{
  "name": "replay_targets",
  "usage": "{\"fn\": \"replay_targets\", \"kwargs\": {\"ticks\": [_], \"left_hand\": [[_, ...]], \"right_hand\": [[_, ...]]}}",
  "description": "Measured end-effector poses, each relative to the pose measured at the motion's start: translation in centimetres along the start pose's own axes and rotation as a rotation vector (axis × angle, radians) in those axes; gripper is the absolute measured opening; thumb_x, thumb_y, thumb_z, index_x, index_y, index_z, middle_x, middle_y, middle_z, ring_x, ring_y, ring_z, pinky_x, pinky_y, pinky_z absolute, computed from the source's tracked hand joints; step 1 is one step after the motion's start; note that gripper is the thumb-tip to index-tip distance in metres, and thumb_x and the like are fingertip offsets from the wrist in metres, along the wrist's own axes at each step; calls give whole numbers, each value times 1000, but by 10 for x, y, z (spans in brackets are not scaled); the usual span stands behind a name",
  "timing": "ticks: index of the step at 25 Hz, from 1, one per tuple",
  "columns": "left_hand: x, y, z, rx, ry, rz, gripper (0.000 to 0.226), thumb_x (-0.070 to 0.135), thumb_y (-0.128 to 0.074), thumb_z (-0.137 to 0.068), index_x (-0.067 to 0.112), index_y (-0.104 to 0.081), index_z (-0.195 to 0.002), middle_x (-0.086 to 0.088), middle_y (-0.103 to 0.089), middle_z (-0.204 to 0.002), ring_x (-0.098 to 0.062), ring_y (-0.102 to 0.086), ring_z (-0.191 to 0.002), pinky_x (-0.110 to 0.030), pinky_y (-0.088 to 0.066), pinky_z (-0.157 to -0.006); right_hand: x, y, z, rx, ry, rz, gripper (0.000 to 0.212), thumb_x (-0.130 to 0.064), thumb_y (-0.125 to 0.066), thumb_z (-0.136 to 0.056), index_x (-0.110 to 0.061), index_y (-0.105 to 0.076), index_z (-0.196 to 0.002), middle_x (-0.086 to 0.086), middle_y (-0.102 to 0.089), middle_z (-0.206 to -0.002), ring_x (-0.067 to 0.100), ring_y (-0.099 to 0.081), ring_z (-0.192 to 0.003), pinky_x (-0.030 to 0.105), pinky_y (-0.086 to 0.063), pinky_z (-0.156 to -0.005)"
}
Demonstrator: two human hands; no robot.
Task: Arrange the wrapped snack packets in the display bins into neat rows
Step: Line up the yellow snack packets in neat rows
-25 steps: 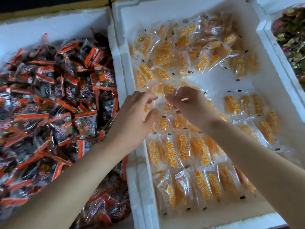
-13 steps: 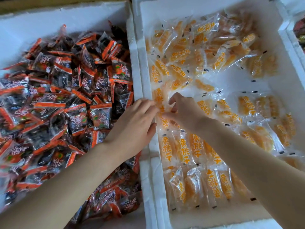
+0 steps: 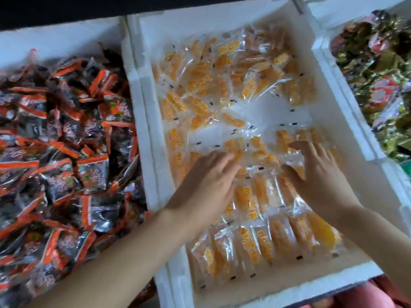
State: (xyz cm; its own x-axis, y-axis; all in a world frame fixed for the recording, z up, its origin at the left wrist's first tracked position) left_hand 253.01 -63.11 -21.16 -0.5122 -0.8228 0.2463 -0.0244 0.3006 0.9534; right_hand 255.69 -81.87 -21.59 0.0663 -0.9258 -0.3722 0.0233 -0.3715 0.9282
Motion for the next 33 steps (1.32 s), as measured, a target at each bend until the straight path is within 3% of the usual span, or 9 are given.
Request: {"fn": "replay_targets", "kwargs": {"ticks": [3,6,11,14,19,22,25,28,33], "left_hand": [[34,-26,-22,-100,-30,33,40,20,-66,-85,10,-58,-123,-12,-54,-134,-32,-48,-127,-39,-35,-107],[47,-48,-30,-239,-34,26,50,24,-61,-90,11,-46,-136,-10,-38,-148,-30,-27,-142,-40,-16,-117],[46,-53,-31,-138,-81,-71,50,29,-73,-75,13,-59,-122,-12,-59,-125,-32,-52,-120,-45,-41,-102],[47,-45,-47,-43,-96,-68,42,33,-45,-85,12,-63,-116,-11,-60,-118,-28,-50,-115,-40,-41,-101],[57,-48,-98,-51,-82,10,39,22,-57,-88,6,-59,-123,-14,-56,-127,-32,-49,-123,-39,-33,-104],[65,-64,-118,-146,-73,18,45,24,-51,-96,6,-46,-136,-12,-42,-143,-28,-33,-136,-38,-22,-111],[67,-81,-124,-236,-87,-84,48,30,-41,-100,8,-37,-142,-11,-30,-149,-26,-22,-140,-36,-16,-113],[66,-85,-121,-249,-86,-98,48,29,-41,-100,8,-36,-143,-12,-31,-148,-26,-24,-139,-36,-17,-114],[57,-73,-126,-176,-59,51,38,23,-46,-98,9,-50,-132,-9,-44,-138,-26,-40,-128,-34,-27,-107]], "right_hand": [[42,-2,14,-155,-174,62,54,-37,-60,-87,-18,-39,-133,3,-49,-133,29,-50,-117,38,-42,-85],[49,-1,18,-144,-171,28,51,-37,-61,-87,-20,-37,-129,-2,-56,-127,26,-56,-110,34,-41,-73],[47,14,9,-9,-143,-24,43,-28,-61,-86,-17,-39,-121,-2,-65,-108,31,-60,-95,34,-40,-68],[55,39,-12,159,-132,-172,38,-22,-63,-86,-14,-43,-116,-2,-62,-105,30,-61,-95,38,-47,-77],[70,45,-57,316,-165,-113,24,-17,-55,-89,-9,-46,-110,11,-59,-110,32,-57,-88,37,-43,-68],[79,30,-69,207,-238,-24,21,-18,-50,-91,-7,-46,-108,14,-54,-108,35,-55,-91,37,-39,-65],[83,16,-70,100,-193,283,23,-25,-44,-96,-6,-49,-107,13,-52,-109,35,-54,-98,37,-35,-60],[78,14,-65,151,-63,450,19,-16,-51,-92,-4,-60,-103,15,-55,-106,36,-50,-100,41,-42,-65],[78,14,-69,92,-57,435,24,-13,-53,-91,-7,-58,-114,14,-52,-112,33,-50,-103,40,-45,-71]]}}
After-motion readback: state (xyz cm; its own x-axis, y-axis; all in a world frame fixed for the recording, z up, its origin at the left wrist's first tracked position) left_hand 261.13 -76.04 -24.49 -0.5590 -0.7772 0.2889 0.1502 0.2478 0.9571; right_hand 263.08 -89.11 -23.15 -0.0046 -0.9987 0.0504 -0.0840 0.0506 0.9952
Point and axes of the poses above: each hand's wrist, its own z-axis away from the middle knuckle, its own y-axis out of the back of the hand, x = y × z, the point moved 6 cm from there along -z, towards the middle knuckle
